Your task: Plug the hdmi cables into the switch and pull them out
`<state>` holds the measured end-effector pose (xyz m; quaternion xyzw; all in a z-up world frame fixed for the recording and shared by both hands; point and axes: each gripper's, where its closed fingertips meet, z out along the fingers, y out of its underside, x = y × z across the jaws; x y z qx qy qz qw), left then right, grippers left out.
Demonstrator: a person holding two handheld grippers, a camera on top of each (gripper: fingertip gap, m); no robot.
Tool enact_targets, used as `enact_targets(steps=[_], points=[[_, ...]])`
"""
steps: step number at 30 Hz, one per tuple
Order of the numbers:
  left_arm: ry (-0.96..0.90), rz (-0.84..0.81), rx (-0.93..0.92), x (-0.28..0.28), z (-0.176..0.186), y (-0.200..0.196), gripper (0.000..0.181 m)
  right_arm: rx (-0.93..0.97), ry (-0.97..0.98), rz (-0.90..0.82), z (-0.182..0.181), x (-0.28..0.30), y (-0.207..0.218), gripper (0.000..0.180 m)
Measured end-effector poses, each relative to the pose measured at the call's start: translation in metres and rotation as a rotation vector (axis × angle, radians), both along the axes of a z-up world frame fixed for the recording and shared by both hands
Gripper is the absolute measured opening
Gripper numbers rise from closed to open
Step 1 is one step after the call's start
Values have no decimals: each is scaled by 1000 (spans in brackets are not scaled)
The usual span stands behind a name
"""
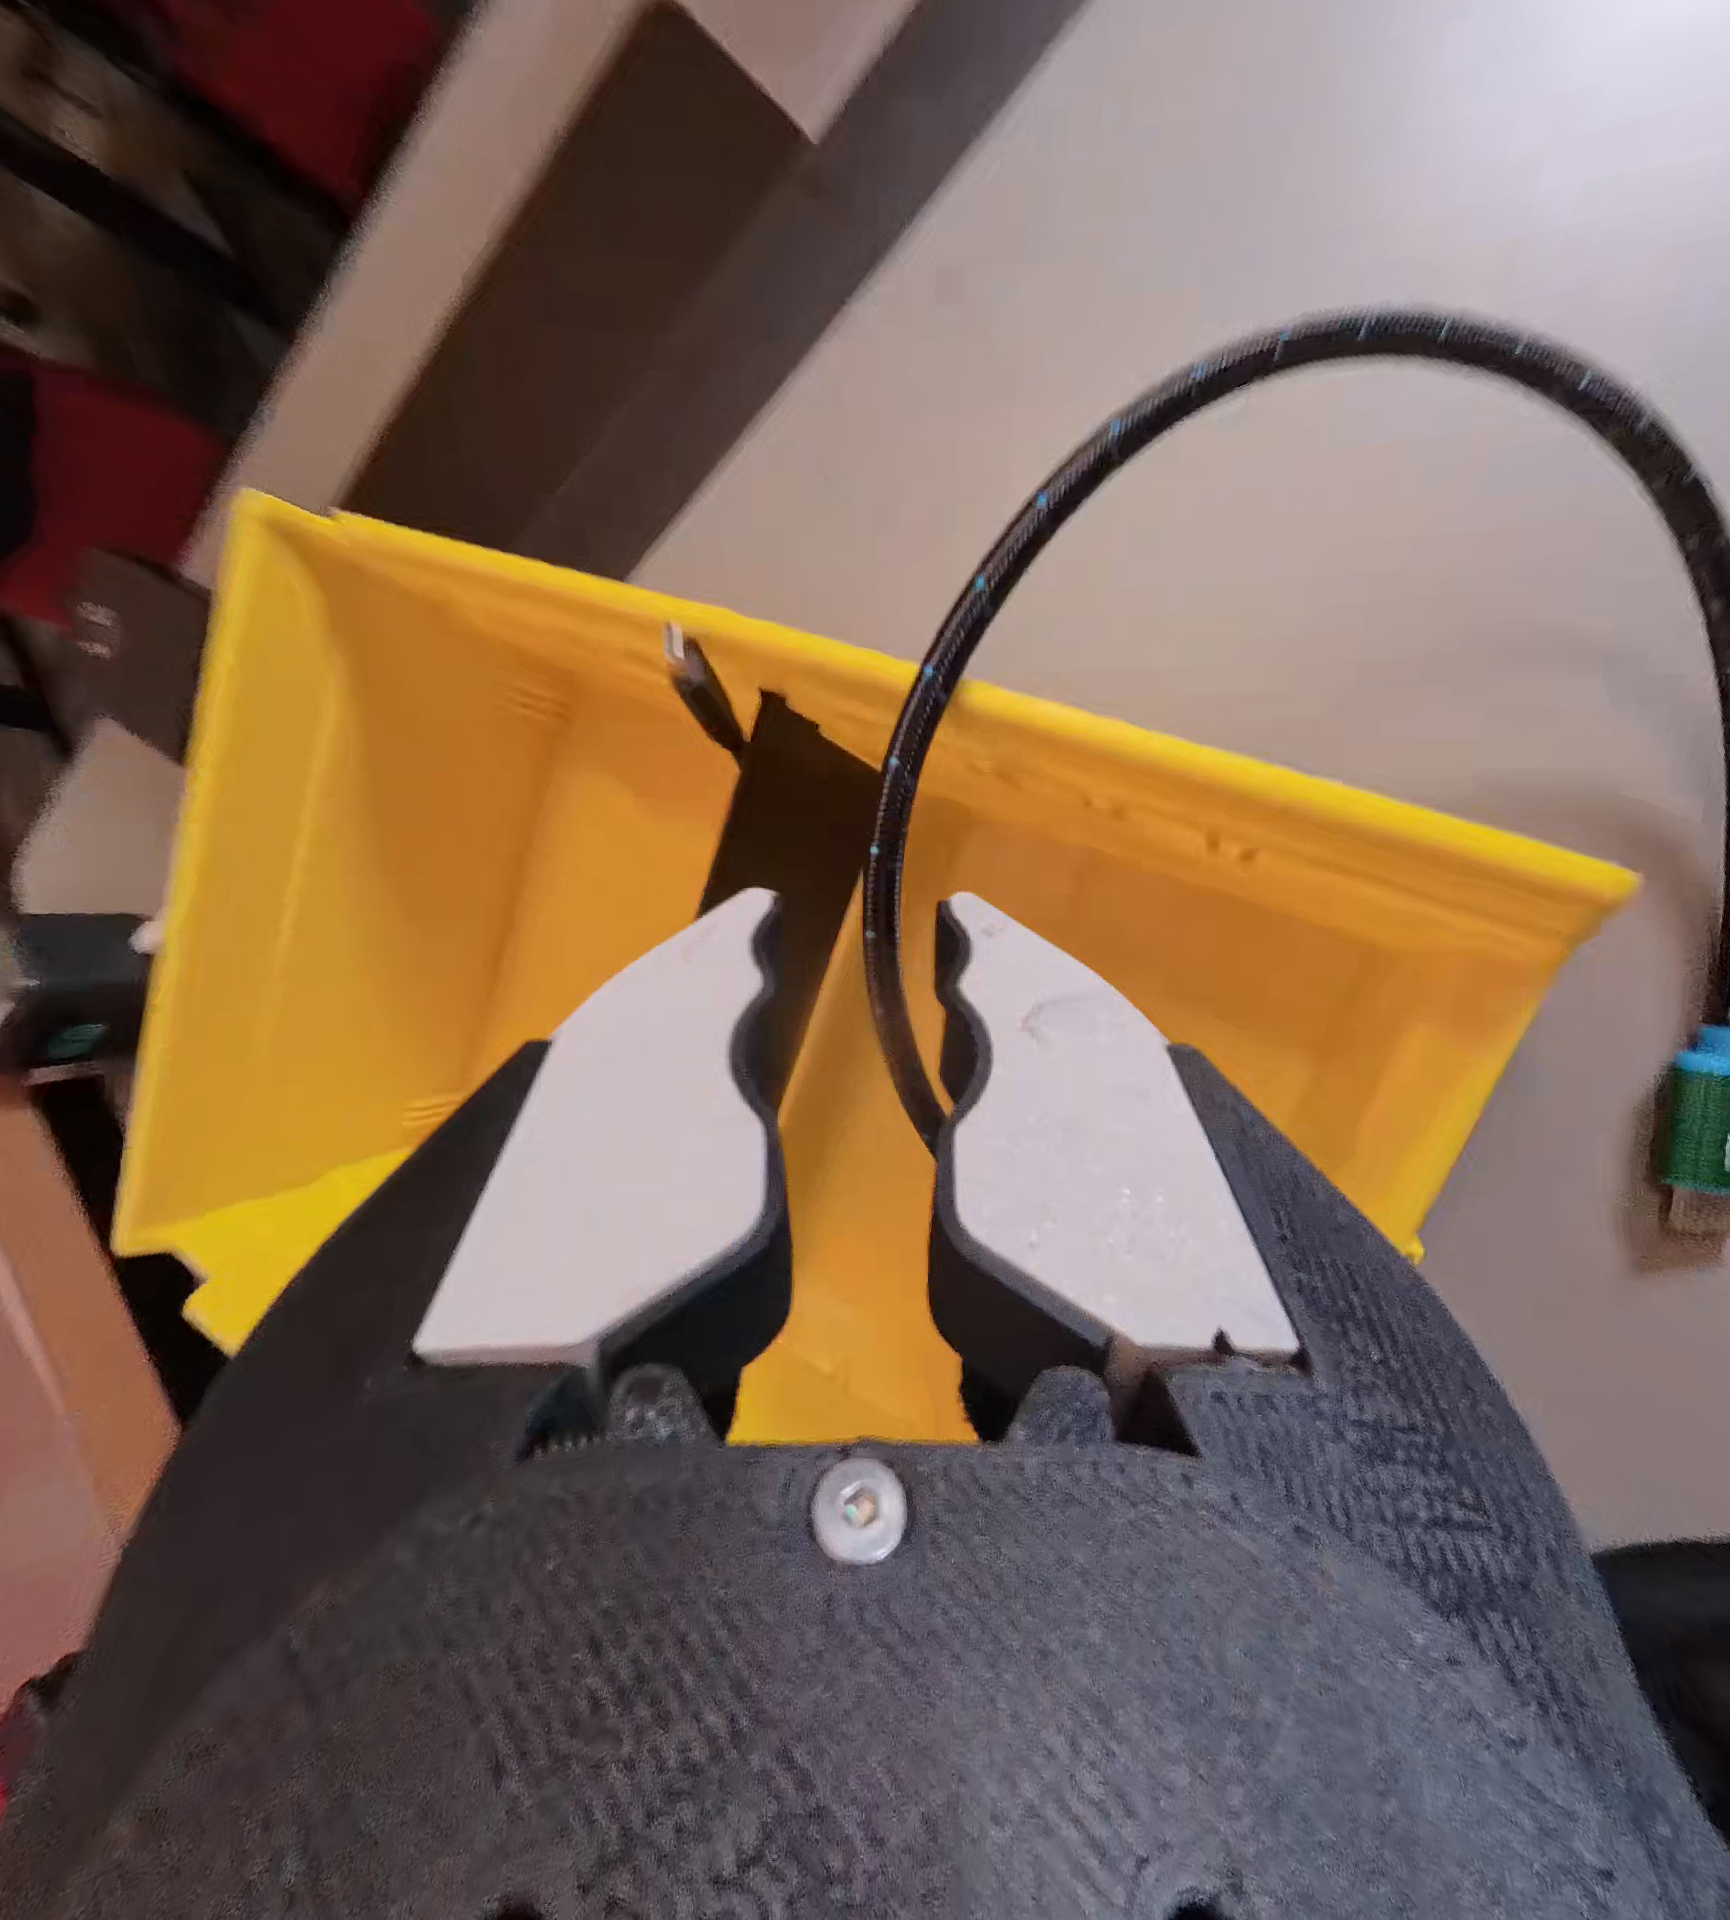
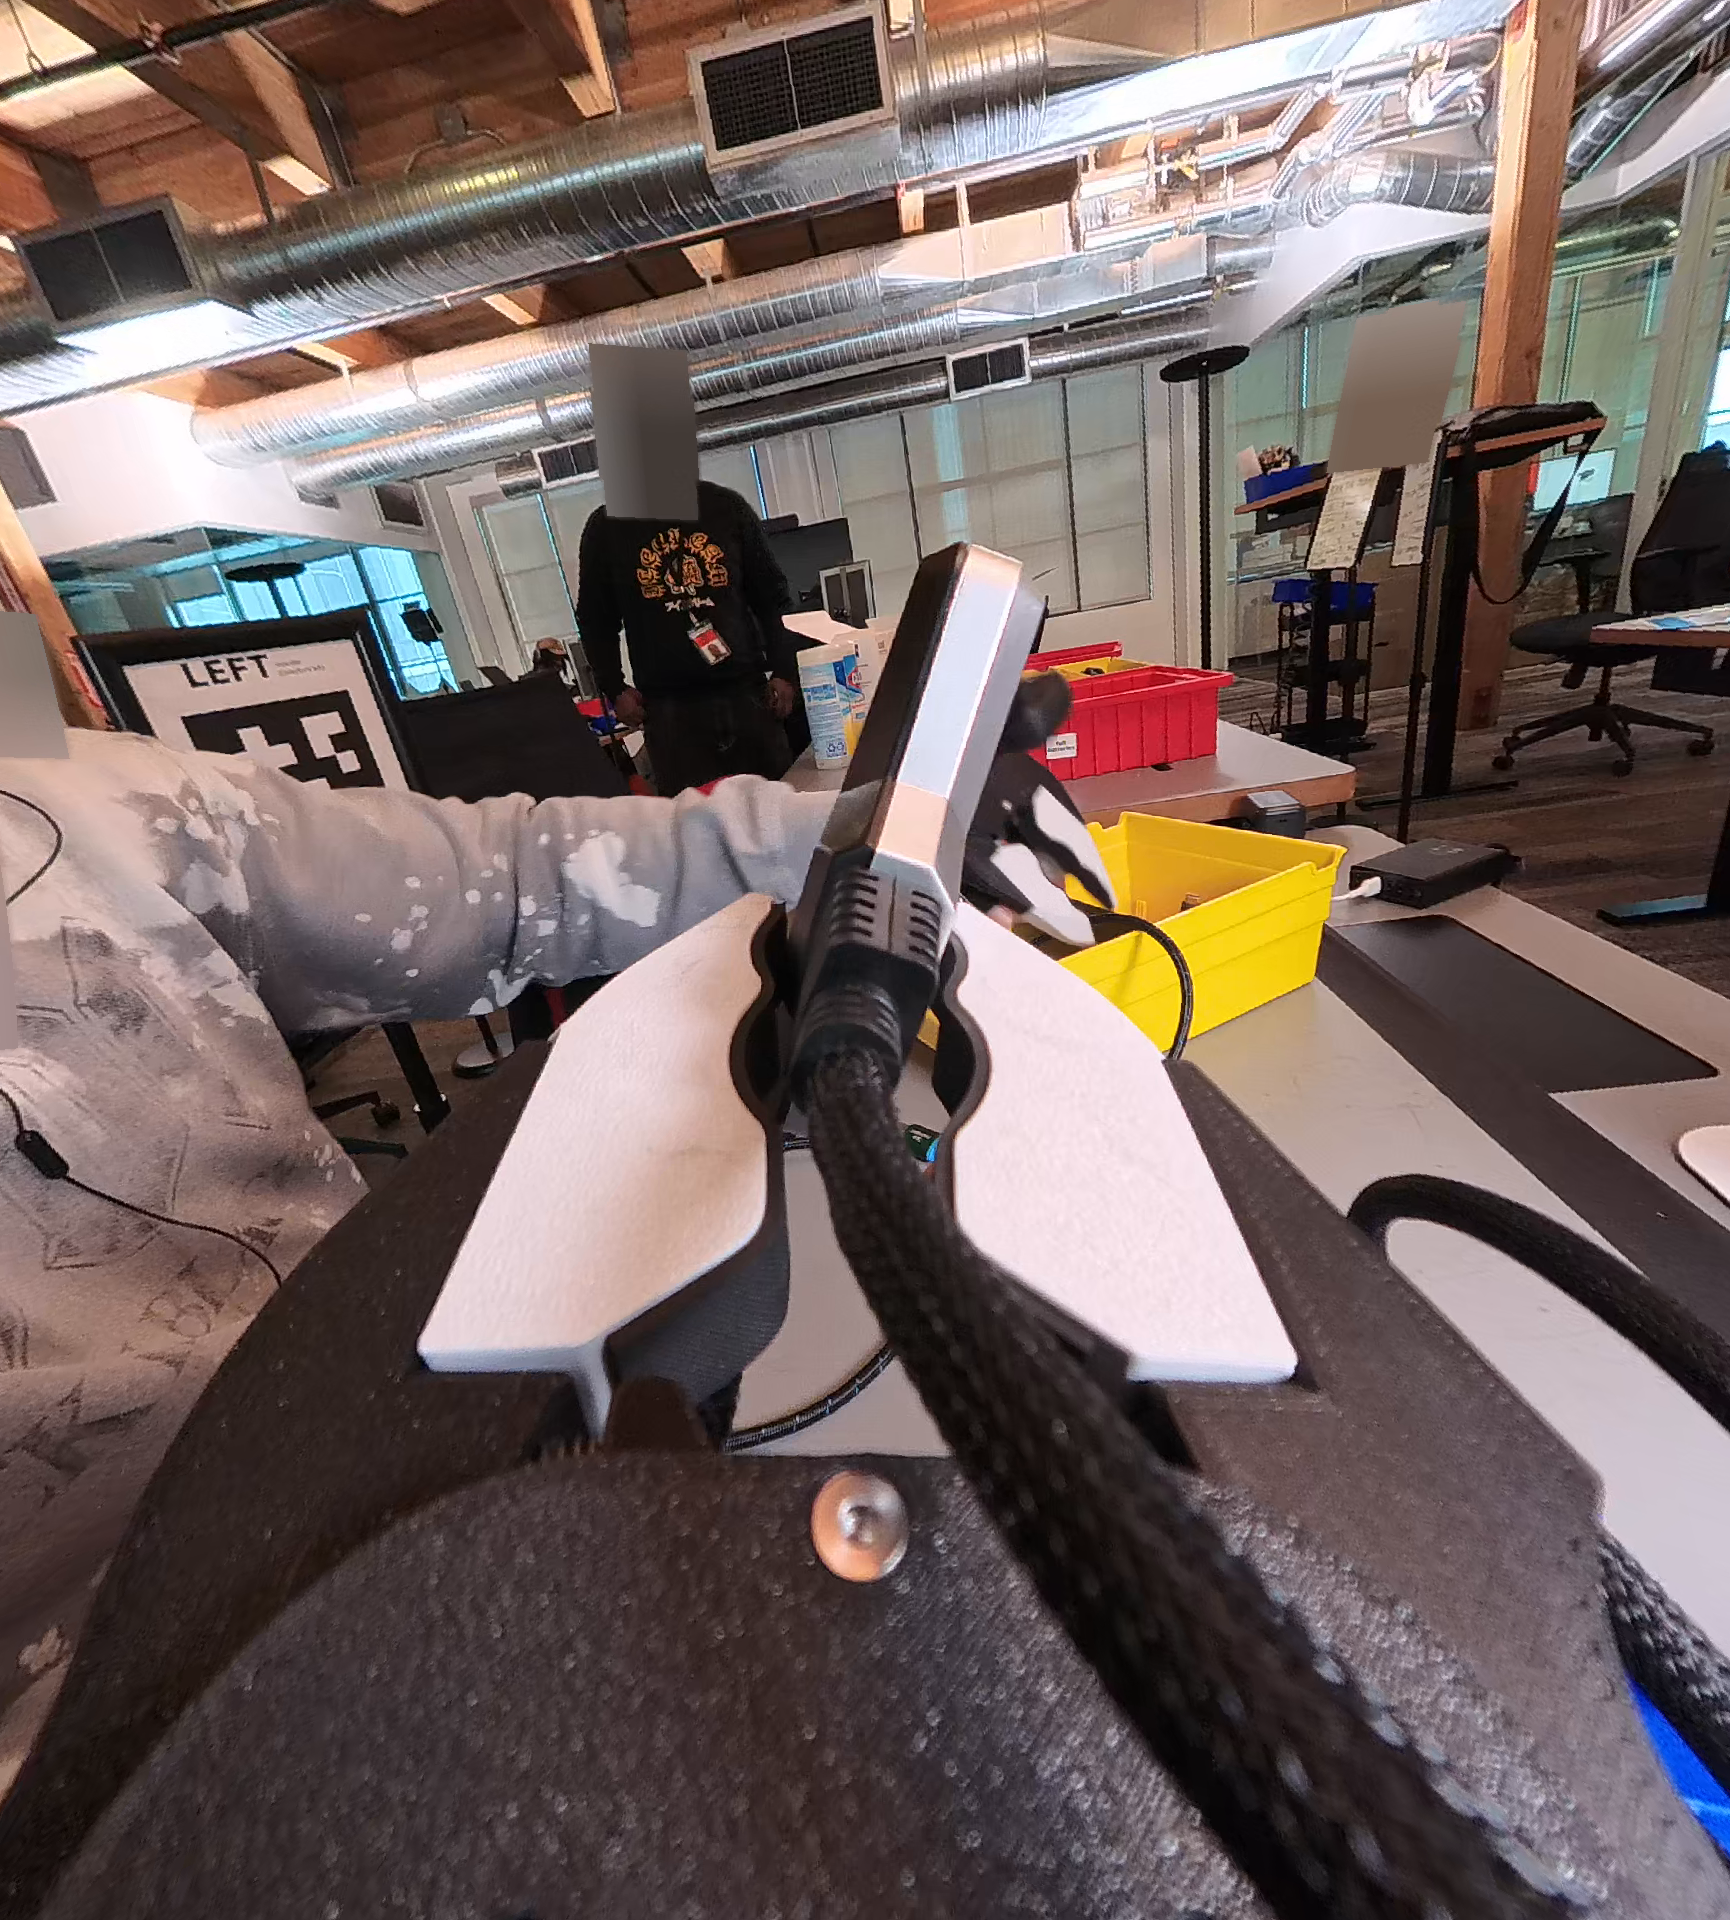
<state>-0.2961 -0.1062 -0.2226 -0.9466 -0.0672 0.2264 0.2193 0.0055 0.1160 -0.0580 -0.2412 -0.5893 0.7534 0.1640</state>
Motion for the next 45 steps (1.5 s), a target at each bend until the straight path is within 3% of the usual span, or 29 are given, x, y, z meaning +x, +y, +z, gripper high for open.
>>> enact_targets(steps=[1, 5, 13, 21, 28, 34, 40, 45], points=[[-31, -9, -25, -2, -6, -1, 12, -1, -1, 0, 0, 0, 1, 25], [-83, 61, 38, -15, 18, -11, 7, -11, 1, -10, 0, 1, 6, 25], [-309, 206, 589, -27, 128, -47, 7, -15, 2, -9, 1, 0, 5, 25], [-299, 446, 555, -49, 79, -116, 7, -9, 3, 1, 1, 1, 0, 25], [-267, 480, 484, -51, 52, -135, 7, -15, 2, -5, 1, 0, 3, 25], [-246, 343, 680, -45, 86, -118, 7, -17, 3, -7, 1, 1, 4, 25], [-246, 200, 945, -28, 144, -100, 7, -16, 0, -5, 0, 0, 4, 25], [-233, 216, 1011, -30, 166, -108, 7, -14, -1, -3, 0, 0, 3, 25]])
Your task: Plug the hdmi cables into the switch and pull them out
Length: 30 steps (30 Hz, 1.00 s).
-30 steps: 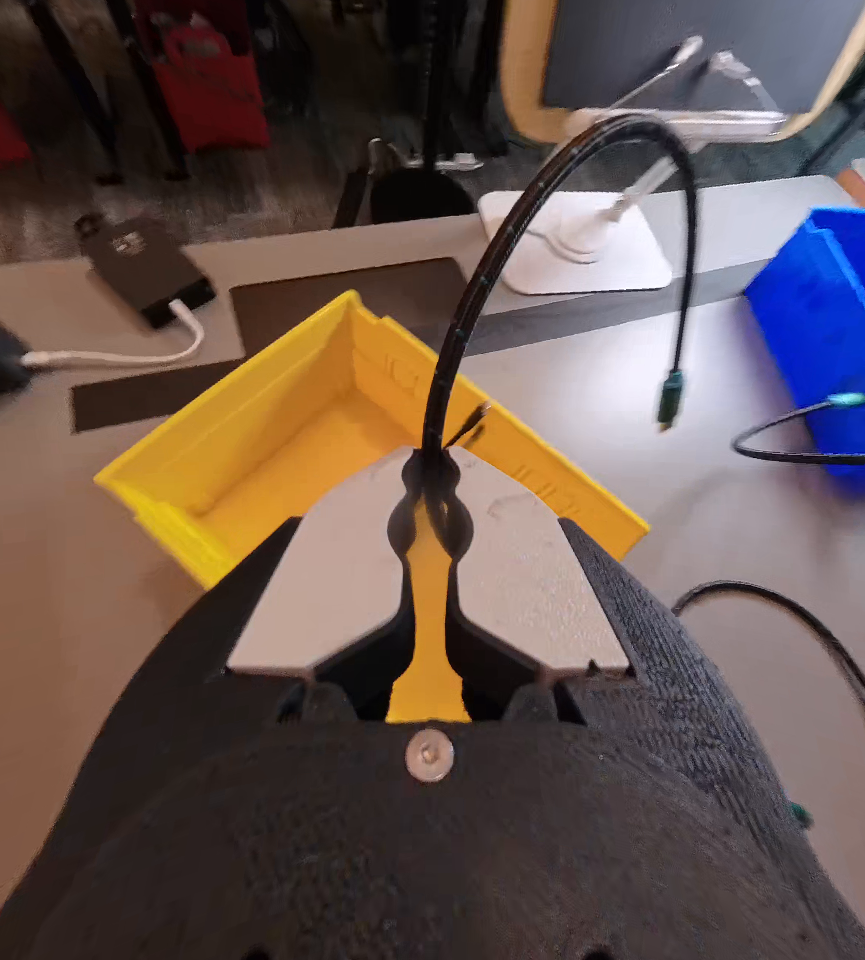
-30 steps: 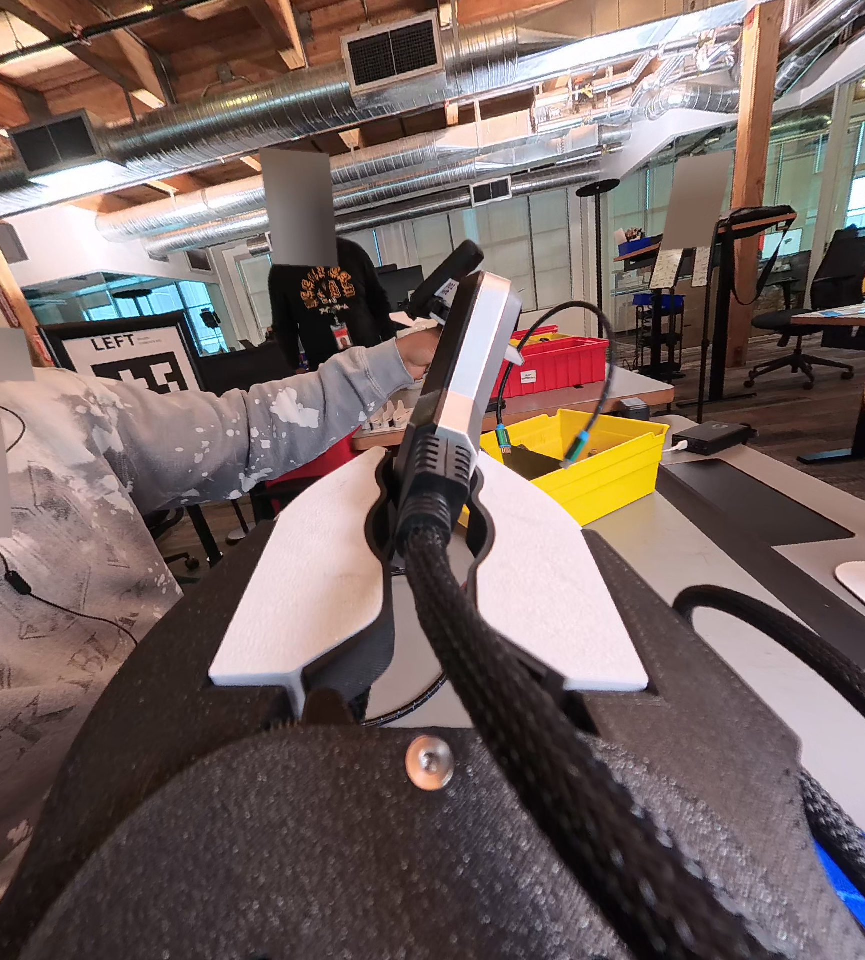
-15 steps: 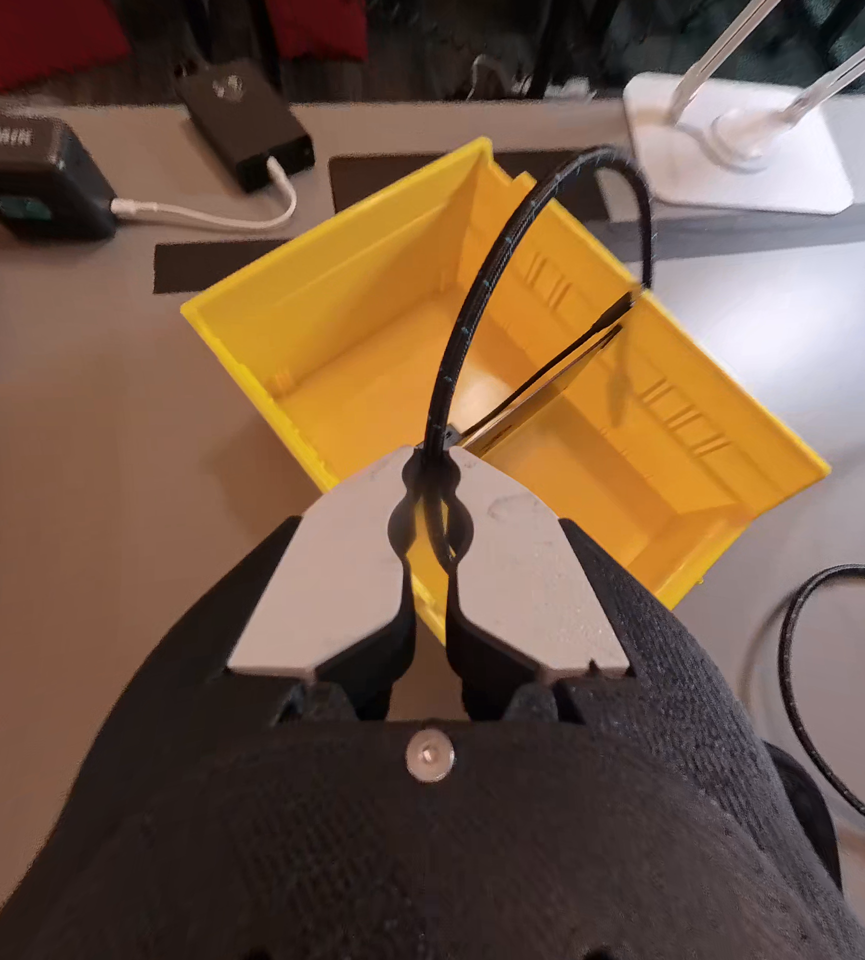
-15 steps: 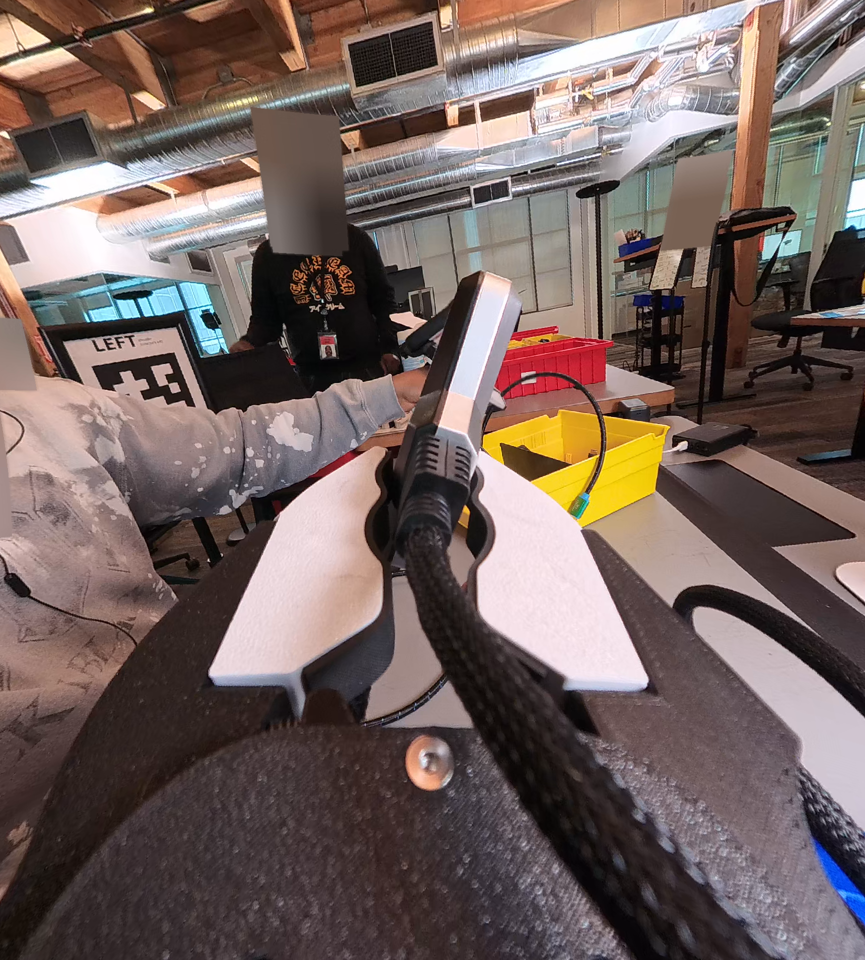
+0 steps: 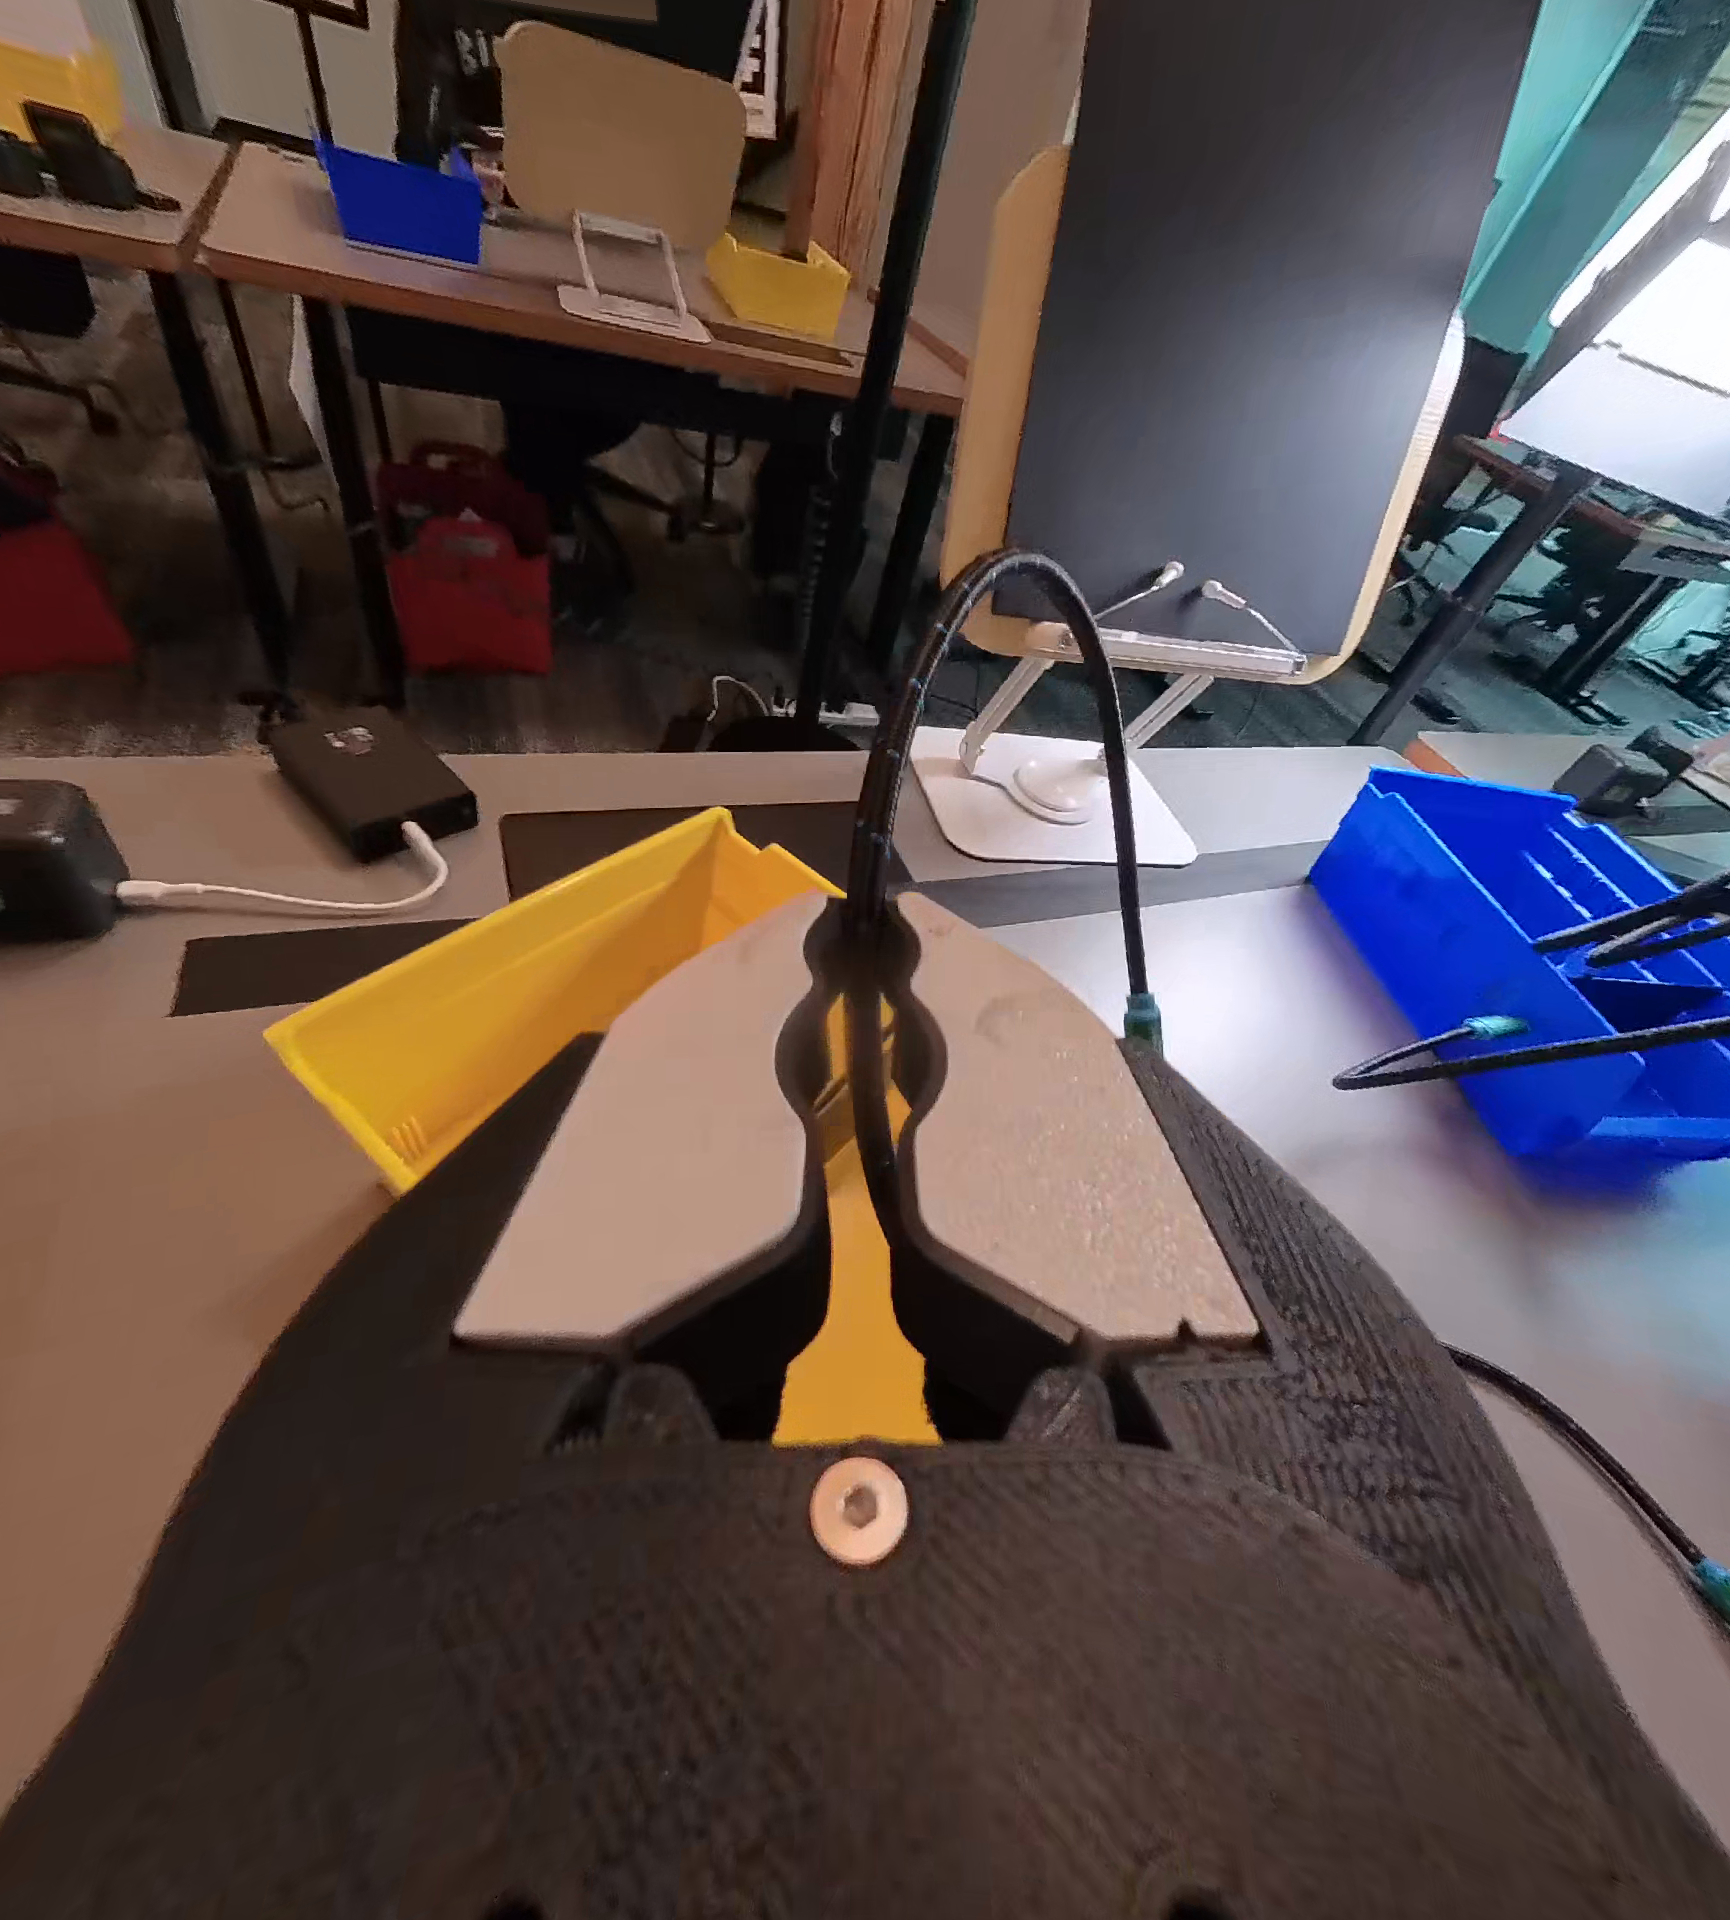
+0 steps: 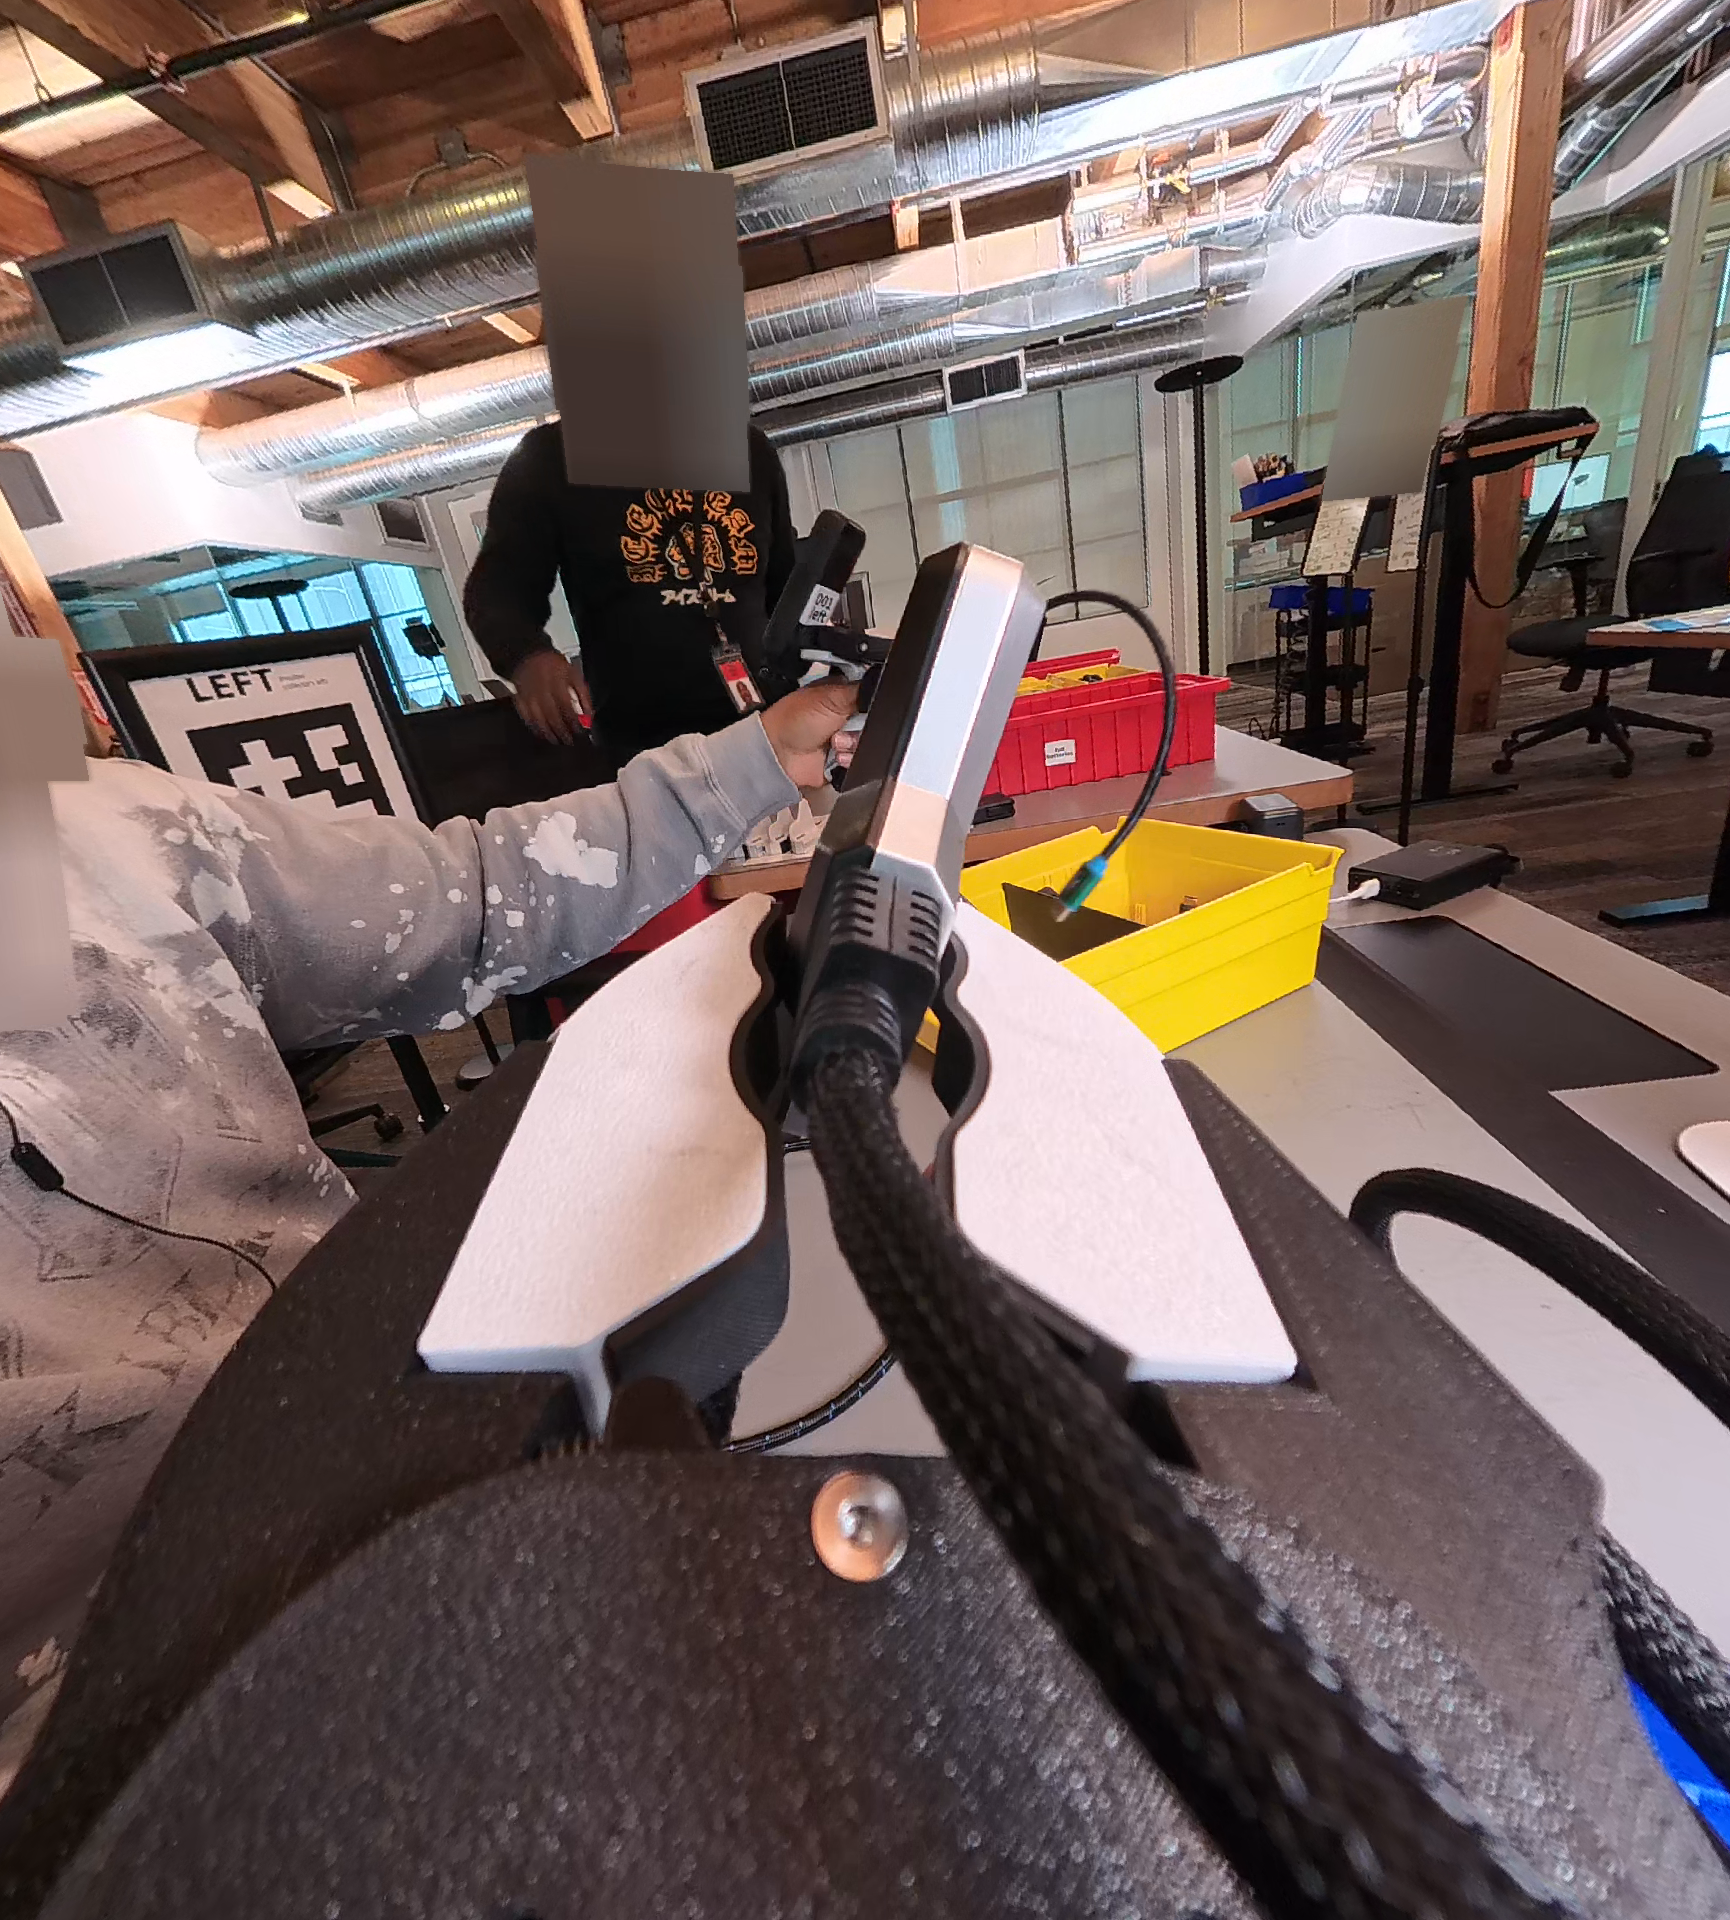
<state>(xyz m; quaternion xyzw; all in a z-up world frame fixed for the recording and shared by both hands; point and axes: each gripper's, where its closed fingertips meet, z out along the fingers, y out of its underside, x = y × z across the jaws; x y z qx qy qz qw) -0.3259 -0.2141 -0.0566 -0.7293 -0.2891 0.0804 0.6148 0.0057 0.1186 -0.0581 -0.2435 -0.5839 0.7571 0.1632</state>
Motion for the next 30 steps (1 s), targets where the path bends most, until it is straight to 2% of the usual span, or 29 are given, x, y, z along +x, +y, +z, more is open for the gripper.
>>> enact_targets(steps=[4, 12, 15, 17, 20, 23, 25, 30], points=[[-9, 50, -46, -7, -11, -10, 7, -3, 3, 0, 1, 0, 0, 25], [-151, 77, -171, -2, -85, 4, 7, -5, 2, 2, 1, 0, 0, 25], [-164, 78, -292, -3, -102, 2, 9, -9, 0, 4, 0, 0, 0, 25], [-123, 76, -365, -4, -105, 0, 10, -13, -4, 4, -2, -1, 0, 25], [-75, 75, -460, -5, -104, -3, 23, -5, -5, -1, -2, -1, 1, 25], [82, 143, -536, -10, -84, -6, 30, -18, 0, 2, 0, -1, 2, 25], [152, 95, -559, 3, -74, 8, 31, -16, -1, 1, -1, -1, 2, 25], [276, -210, -641, 78, -85, 75, 33, -15, 0, 0, 0, -1, 2, 25]])
